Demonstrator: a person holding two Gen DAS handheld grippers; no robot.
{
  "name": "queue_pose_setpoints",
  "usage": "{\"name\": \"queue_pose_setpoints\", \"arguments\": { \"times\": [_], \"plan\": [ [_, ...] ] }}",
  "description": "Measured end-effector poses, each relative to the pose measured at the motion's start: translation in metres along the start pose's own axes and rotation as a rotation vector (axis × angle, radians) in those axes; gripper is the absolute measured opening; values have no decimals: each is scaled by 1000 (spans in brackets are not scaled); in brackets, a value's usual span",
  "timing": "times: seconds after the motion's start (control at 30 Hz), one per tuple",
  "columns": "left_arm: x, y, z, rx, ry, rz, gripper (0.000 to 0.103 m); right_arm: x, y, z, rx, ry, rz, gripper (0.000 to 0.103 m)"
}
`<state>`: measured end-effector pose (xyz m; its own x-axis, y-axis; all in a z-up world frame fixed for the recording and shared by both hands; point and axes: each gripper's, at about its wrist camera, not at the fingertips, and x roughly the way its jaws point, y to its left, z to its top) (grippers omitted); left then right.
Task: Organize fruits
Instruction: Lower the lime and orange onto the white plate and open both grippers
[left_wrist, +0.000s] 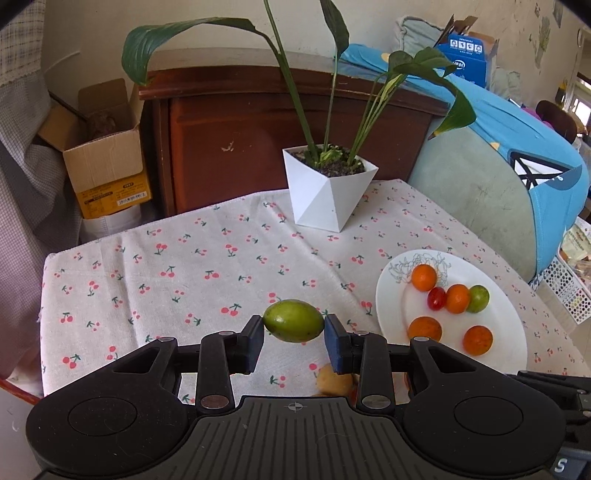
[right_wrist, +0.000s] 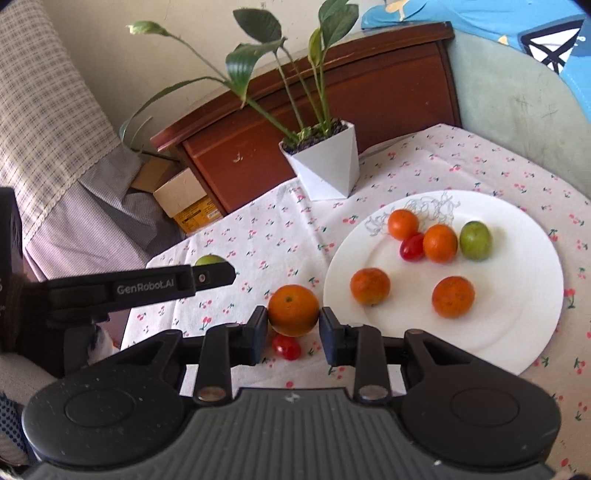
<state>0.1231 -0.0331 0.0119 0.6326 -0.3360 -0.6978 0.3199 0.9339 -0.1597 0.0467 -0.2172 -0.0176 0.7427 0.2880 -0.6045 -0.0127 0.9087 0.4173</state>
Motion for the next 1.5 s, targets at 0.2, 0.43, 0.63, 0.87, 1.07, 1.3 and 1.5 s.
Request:
{"name": "queue_pose_setpoints", "arguments": {
  "times": [0.2, 0.43, 0.63, 0.87, 1.07, 1.3, 1.5],
  "plan": [
    [-7, -25, 5, 25, -30, -56, 33, -24, -29, 22, 77, -106, -53, 31],
    [-6, -58, 6, 56, -31, -128, 33, -44, -64, 36, 172, -178, -126, 31],
    [1, -86, -2, 89, -7, -174, 33, -48, -86, 34, 264, -163, -167, 31],
    [13, -109, -13, 122, 33, -192, 33, -46, -98, 27, 337, -120, -185, 30],
    [24, -117, -20, 134, 62, -186, 33, -40, -103, 21, 367, -81, -204, 31],
    [32, -120, -25, 138, 85, -175, 33, -35, -106, 17, 390, -52, -231, 31],
    [31, -120, -21, 127, 83, -197, 35, -36, -109, 18, 409, -73, -235, 34]
  ]
}}
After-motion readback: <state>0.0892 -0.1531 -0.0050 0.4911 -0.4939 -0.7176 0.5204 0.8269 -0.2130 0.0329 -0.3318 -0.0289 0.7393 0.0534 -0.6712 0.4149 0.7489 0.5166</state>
